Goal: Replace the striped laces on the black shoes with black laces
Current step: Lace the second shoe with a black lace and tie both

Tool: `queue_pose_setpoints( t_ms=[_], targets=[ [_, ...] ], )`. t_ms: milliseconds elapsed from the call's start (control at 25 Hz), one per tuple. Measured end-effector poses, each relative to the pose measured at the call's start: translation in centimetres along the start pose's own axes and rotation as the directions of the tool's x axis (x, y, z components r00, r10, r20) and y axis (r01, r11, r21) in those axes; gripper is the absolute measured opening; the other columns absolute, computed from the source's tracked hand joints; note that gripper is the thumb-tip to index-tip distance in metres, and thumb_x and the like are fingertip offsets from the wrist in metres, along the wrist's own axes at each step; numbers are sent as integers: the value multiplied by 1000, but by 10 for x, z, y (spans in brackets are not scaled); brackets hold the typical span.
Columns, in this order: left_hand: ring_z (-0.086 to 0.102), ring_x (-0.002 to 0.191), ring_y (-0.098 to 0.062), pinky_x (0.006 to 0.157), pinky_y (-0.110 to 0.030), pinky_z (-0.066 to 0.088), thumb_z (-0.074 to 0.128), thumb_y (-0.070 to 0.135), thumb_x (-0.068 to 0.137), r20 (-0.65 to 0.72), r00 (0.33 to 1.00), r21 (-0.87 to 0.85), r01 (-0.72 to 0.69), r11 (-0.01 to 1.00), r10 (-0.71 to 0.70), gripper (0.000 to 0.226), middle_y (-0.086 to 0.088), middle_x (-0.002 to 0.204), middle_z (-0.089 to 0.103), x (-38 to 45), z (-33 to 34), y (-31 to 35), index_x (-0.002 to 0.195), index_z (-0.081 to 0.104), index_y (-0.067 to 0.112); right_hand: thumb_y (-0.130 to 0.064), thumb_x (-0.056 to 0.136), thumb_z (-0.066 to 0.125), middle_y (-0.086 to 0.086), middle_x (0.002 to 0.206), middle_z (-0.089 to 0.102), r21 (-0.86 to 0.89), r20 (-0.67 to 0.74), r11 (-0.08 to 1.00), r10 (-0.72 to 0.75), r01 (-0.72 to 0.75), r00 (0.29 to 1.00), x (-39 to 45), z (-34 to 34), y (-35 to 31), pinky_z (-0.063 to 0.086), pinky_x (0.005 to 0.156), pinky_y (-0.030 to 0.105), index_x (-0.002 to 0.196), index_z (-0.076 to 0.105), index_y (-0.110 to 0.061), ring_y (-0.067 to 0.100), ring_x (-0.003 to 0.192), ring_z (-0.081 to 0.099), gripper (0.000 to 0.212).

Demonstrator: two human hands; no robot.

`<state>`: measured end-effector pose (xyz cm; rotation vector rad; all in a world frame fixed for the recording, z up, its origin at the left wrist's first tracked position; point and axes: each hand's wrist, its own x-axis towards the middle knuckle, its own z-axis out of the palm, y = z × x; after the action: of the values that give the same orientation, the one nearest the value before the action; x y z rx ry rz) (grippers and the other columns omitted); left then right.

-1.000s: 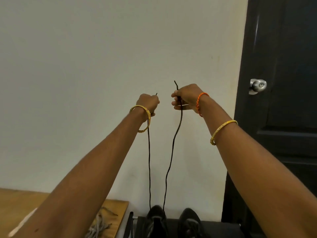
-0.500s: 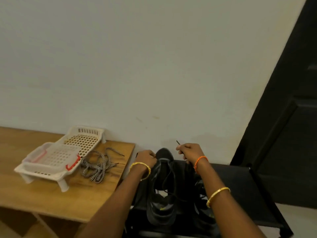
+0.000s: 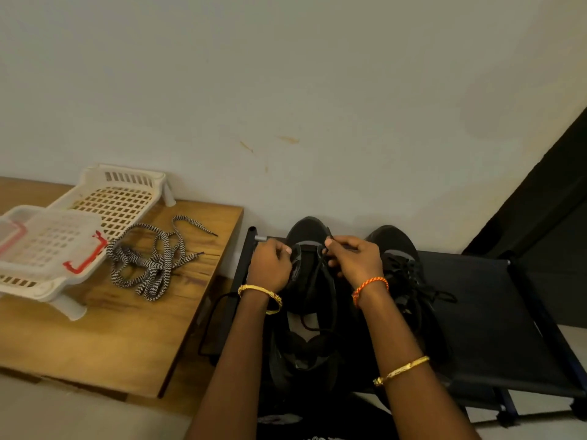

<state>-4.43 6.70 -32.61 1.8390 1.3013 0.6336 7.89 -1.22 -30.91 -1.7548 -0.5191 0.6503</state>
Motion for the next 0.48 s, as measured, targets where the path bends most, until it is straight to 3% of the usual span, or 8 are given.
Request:
queue_pose_setpoints(
  t_ms=[80,160,280,400,480],
  targets=[
    [45,66,-12,54,-22,31,44,6,95,-1,997,1,78,997,-78,26,1,72,47,5,0,0,69,45,9,-13,84,69,-3,63,66,4,26,1000,18,-18,999,5,-1,-2,43,45,14,82,72,-13,0,44,53,3],
    [40,62,-13,50,-21,27,41,5,95,-30,989,-4,147,989,-147,25,-3,70,44,7,1,1,70,43,5,-13,82,71,-2,63,65,-44,8,998,41,-40,999,8,-1,-1,47,52,18,82,73,-11,3,50,53,3],
    [50,72,-20,50,-22,31,42,6,94,-74,962,-97,254,962,-262,21,-13,86,55,14,3,-2,100,54,-10,-14,81,71,-3,68,64,-125,-40,991,37,-42,999,12,1,6,52,73,28,87,75,-10,7,62,54,8],
    [62,90,-27,66,-31,49,42,8,95,-58,948,-190,297,936,-313,28,-21,102,63,16,4,-4,110,53,-13,-13,82,71,-1,77,66,-224,-54,974,-17,5,998,14,-1,6,48,77,21,92,74,-10,6,68,57,11],
    [62,92,-26,77,-38,53,43,9,96,-37,954,-210,284,935,-298,25,-18,103,63,15,3,-5,109,53,-10,-12,84,69,-1,79,65,-278,-54,960,-59,42,997,15,-1,4,44,77,18,96,74,-8,8,73,58,13]
  ],
)
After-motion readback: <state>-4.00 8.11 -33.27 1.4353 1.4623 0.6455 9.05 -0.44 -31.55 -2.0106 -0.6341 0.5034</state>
